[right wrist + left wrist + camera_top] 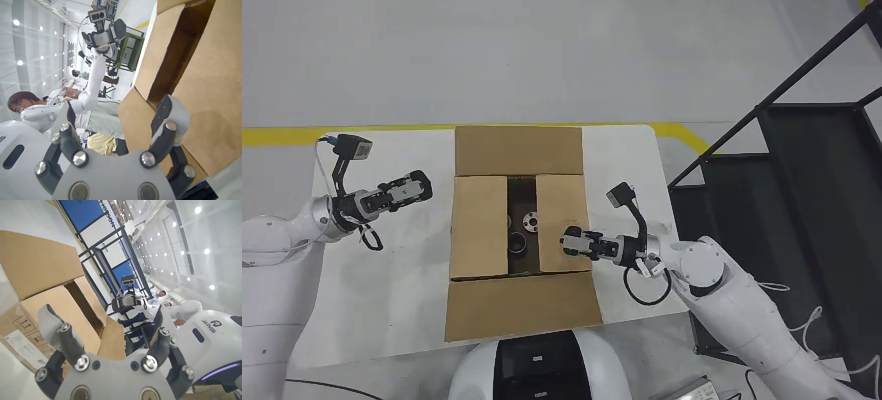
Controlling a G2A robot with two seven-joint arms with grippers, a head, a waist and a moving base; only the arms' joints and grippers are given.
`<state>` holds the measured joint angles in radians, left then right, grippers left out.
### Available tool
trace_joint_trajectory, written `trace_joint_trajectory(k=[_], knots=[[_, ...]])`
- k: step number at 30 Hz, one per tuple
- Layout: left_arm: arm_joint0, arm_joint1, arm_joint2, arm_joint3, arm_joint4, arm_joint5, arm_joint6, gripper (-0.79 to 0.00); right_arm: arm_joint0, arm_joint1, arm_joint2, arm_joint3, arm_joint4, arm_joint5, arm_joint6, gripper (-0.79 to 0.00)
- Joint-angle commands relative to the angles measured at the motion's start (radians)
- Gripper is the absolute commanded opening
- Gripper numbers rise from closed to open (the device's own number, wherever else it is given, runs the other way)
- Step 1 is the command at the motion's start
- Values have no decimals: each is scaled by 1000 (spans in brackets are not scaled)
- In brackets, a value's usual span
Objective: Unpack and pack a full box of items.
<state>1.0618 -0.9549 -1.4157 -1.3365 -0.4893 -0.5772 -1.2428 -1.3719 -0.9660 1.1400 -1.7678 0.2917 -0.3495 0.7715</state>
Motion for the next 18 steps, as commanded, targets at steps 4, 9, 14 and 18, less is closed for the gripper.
trace_joint_trajectory(k=[4, 9, 14, 18], knots=[[2, 0, 0, -2, 1, 3, 6, 0, 38, -13, -52, -12, -4, 12, 6, 0], [27, 4, -3, -46, 56, 28, 47, 0, 145, -43, -150, 29, -6, 34, 11, 0], [52, 9, -26, -64, 66, 22, 65, 0, 253, -77, -251, 72, -33, 89, 19, 0], [63, 12, -36, -74, 70, 16, 73, 0, 287, -91, -284, 91, -53, 100, 1, 0]])
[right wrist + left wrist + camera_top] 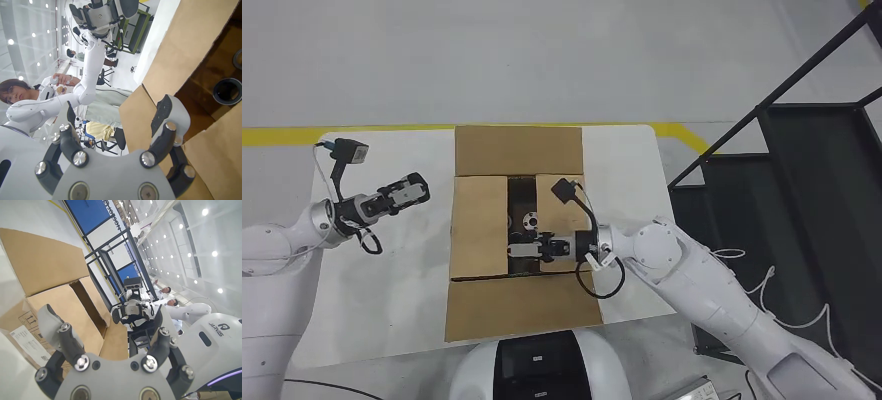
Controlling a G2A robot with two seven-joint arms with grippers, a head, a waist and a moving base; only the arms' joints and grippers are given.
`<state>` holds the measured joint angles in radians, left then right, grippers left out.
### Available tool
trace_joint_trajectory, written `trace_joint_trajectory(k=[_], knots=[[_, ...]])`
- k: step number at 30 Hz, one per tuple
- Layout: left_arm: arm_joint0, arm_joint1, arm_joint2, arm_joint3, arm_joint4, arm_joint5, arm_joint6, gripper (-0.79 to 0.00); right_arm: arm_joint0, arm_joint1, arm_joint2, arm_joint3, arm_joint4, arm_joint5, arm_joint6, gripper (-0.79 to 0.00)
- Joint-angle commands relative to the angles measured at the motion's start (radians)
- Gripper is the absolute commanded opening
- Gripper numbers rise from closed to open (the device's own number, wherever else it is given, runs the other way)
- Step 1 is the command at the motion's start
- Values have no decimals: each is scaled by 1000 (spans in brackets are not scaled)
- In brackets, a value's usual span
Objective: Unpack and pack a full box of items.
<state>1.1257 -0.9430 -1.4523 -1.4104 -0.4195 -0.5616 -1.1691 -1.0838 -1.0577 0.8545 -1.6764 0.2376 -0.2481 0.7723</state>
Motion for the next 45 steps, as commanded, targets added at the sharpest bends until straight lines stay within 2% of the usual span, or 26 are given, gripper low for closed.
trace_joint_trajectory(k=[1, 13, 18, 26, 31, 34, 39, 45], knots=[[0, 0, 1, 0, 0, 0, 0, 0, -1, 0, 1, -1, 1, -1, 0, 0], [3, 0, 2, -4, 3, 7, 12, 0, -7, -1, -3, 1, 8, 6, -9, 0], [11, 1, 7, -47, 32, 27, 33, 0, 40, -31, -70, 50, 33, 46, -17, 0], [9, 4, 11, -58, 50, 26, 40, 0, 124, -78, -158, 169, 1, 103, -17, 0], [6, 5, 14, -59, 58, 33, 44, 0, 142, -97, -181, 212, 9, 91, -7, 0], [2, 6, 14, -58, 57, 36, 50, 0, 152, -116, -200, 230, 49, 44, -11, 0], [0, 6, 5, -52, 36, 41, 79, 0, 173, -152, -222, 267, 129, -131, -27, 0], [9, 7, -16, -63, -22, 25, 109, 0, 219, -205, -273, 329, 118, -254, -86, 0]])
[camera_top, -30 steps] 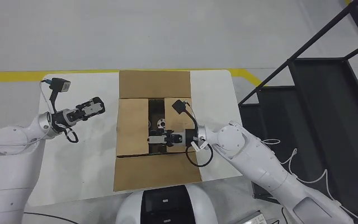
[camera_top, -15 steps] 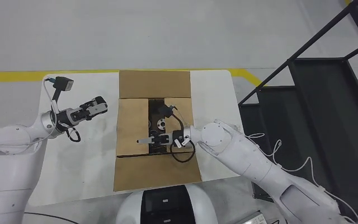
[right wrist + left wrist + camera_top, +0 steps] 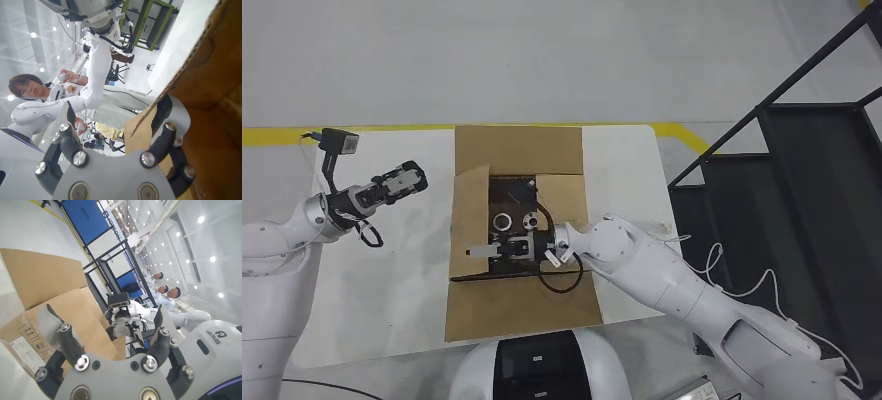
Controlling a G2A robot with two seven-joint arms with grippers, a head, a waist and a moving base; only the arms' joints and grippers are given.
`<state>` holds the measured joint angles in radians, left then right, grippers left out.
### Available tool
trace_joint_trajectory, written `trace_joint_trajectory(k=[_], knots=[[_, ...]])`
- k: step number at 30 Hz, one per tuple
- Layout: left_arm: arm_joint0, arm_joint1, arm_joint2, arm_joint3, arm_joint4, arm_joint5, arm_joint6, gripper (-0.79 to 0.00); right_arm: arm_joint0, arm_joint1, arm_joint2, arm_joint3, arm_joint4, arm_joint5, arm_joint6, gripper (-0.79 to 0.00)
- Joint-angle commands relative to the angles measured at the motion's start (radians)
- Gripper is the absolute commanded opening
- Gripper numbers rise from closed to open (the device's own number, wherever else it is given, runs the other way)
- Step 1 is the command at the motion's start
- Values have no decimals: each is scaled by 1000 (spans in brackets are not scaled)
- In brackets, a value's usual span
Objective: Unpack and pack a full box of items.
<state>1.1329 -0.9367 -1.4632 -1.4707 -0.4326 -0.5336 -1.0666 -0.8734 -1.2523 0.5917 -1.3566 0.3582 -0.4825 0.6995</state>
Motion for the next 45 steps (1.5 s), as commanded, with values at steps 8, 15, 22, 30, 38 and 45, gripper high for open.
trace_joint_trajectory(k=[8, 15, 22, 30, 38, 45], knots=[[33, 3, -56, -17, -103, -27, 29, 0, 95, -111, -123, 105, 10, -106, -30, 0], [32, 0, -63, 25, -228, 10, 12, 0, 152, -191, -193, 220, 34, -79, 12, 0], [6, 4, -49, 89, -118, 86, 8, 0, 173, -240, -195, 303, 56, -117, 27, 0], [-56, -5, 26, 228, 53, 172, 113, 0, 127, -193, -80, 238, 30, -140, 57, 0], [-89, -18, 95, 310, 99, 204, 117, 0, -69, -69, 188, -67, -93, -76, 37, 0], [-150, -48, 197, 395, 92, 203, 138, 0, -245, -2, 385, -308, -140, -5, 78, 0]])
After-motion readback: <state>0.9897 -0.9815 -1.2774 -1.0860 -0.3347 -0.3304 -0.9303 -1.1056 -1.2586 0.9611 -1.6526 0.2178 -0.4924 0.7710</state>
